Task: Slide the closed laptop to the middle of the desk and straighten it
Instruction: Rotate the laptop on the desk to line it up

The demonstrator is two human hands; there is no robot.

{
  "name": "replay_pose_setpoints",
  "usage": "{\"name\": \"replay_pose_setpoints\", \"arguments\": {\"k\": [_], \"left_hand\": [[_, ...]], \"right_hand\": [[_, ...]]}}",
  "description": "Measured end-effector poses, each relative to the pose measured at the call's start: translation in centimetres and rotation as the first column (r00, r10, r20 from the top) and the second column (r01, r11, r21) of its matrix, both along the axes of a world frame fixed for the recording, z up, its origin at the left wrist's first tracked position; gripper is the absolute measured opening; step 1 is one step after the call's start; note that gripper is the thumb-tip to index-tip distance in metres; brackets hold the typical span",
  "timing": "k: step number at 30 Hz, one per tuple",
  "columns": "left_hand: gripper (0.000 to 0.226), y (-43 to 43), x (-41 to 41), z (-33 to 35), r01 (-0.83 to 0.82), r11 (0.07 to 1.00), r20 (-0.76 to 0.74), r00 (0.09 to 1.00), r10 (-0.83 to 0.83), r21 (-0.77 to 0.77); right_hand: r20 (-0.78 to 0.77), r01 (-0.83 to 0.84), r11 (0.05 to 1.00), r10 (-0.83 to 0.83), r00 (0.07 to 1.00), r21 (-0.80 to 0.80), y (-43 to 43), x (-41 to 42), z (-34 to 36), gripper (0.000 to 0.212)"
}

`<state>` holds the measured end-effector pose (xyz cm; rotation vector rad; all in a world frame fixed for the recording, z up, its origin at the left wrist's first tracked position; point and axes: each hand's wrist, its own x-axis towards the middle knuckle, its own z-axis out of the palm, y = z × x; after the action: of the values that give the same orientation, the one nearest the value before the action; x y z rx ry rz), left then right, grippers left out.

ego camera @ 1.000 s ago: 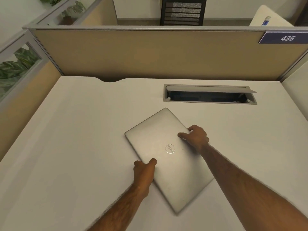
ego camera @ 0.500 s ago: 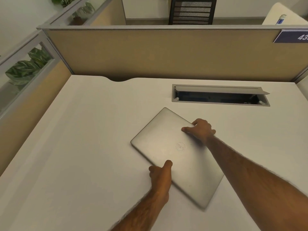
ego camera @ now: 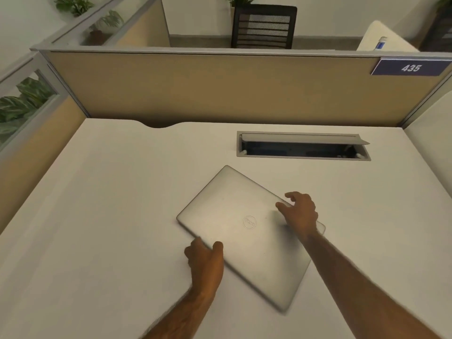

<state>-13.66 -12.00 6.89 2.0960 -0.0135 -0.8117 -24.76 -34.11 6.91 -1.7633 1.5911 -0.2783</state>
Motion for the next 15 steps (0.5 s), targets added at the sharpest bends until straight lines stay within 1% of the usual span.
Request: {"name": "replay_pose_setpoints", "arguments": {"k": [2,4,5,7,9,11,13,15], "left_hand": [[0.051,-0.7,2.2,0.4,0.091,0.996,0.213,0.973,-0.089,-0.001],[0.049,-1.9,4.5,0.5,0.203,0.977,0.4,0.891,-0.215,0.072],[0.049,-2.7,5.7,0.5,0.245,0.96,0.449,0.849,-0.278,0.132],[0.052,-4.5,7.7,0.4,0.298,0.923,0.454,0.805,-0.381,0.245],[0.056,-6.3,9.0,0.1,0.345,0.875,0.419,0.778,-0.469,0.34],[0.057,-7.8,9.8,-0.2,0.387,0.838,0.389,0.755,-0.528,0.386],[0.055,-8.9,10.4,-0.6,0.403,0.827,0.378,0.748,-0.545,0.393],[0.053,-9.5,10.9,-0.9,0.4,0.825,0.372,0.752,-0.545,0.399]], "right_hand": [[-0.024,0.106,0.993,-0.107,0.994,-0.047,1.8,-3.2,-0.1,0.048],[-0.051,0.205,0.978,-0.207,0.977,-0.042,3.8,-6.4,-0.7,0.054],[-0.079,0.249,0.969,-0.249,0.965,-0.011,4.9,-7.8,-1.1,0.058],[-0.144,0.309,0.946,-0.294,0.945,0.098,7.0,-9.5,-1.8,0.07],[-0.18,0.304,0.937,-0.273,0.945,0.173,8.8,-10.2,-2.1,0.077],[-0.184,0.257,0.947,-0.222,0.958,0.191,9.7,-10.0,-2.2,0.072],[-0.181,0.215,0.954,-0.179,0.967,0.207,9.9,-9.3,-1.8,0.061],[-0.176,0.204,0.953,-0.166,0.97,0.226,9.9,-8.7,-1.4,0.058]]}}
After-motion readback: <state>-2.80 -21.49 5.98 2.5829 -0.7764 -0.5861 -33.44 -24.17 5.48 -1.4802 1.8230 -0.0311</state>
